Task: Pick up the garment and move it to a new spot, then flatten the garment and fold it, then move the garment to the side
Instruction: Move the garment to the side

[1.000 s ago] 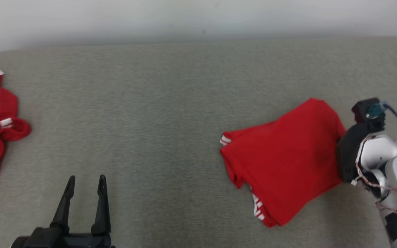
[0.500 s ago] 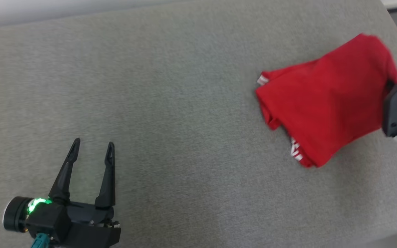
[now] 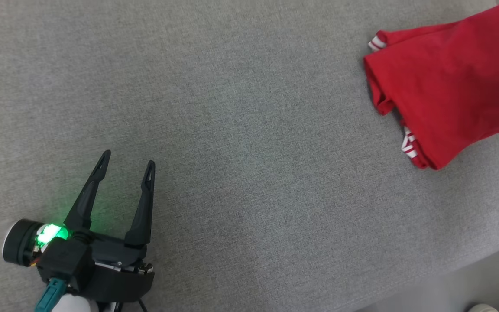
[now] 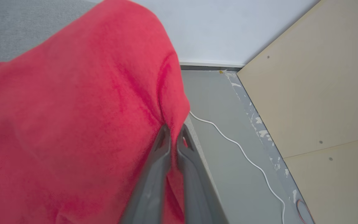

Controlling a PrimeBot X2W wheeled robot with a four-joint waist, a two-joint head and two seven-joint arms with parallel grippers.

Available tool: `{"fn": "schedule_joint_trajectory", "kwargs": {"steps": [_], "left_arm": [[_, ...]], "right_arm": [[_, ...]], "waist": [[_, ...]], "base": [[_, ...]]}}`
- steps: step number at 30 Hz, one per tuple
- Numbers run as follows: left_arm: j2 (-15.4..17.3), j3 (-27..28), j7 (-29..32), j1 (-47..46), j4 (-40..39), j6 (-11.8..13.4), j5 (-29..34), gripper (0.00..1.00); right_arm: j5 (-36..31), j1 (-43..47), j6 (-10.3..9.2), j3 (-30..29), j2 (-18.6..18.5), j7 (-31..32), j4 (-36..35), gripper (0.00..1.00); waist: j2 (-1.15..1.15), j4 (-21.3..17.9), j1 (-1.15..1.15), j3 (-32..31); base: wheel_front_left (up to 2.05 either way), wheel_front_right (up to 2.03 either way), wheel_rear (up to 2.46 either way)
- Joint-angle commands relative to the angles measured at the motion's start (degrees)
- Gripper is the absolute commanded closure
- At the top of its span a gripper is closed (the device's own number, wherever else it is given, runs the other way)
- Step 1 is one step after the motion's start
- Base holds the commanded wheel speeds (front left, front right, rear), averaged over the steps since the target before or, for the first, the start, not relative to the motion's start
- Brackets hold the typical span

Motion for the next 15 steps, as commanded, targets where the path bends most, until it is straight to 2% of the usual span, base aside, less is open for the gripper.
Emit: {"fn": "schedule_joint_trajectory", "kwargs": {"steps": [1,9,10,11,13,15], "left_arm": [[0.4,-0.2,-0.2,-0.9,-0.1,0.1,-0.3,0.0],[1.1,-0.9,-0.2,-1.9,0.3,0.1,-0.5,0.0],[1.0,-0.8,-0.2,-1.9,0.3,0.1,-0.5,0.0],[0.8,-0.8,-0.2,-1.9,0.4,0.1,-0.5,0.0],[0.4,-0.4,-0.2,-1.7,0.5,0.1,-0.8,0.0],[-0.3,-0.1,-0.2,-1.5,0.7,0.1,-1.1,0.0]], "right_arm": [[-1.1,-0.9,-0.16,-0.6,-0.4,-1.3,0.2,1.0],[-3.6,-1.2,-0.15,-1.9,-0.6,-5.5,1.9,1.0],[-4.0,-1.0,-0.15,-2.4,-0.4,-5.7,2.2,0.96],[-4.5,-0.6,-0.15,-2.9,-0.1,-5.8,2.4,0.69],[-4.9,0.0,-0.15,-3.6,0.2,-6.4,2.3,0.0],[-5.7,0.9,-0.16,-4.2,0.2,-6.9,2.1,0.0]], "waist": [[-0.01,-0.9,-0.01,1.4],[-0.01,0.2,-0.01,1.6],[-0.01,0.4,-0.01,1.5],[-0.01,0.6,-0.01,1.3],[-0.01,1.1,-0.01,0.6],[-0.01,1.9,-0.01,-0.5]], "base": [[0.0,0.0,0.0],[0.0,0.0,0.0],[0.0,0.0,0.0],[0.0,0.0,0.0],[0.0,0.0,0.0],[0.0,0.0,0.0]]}}
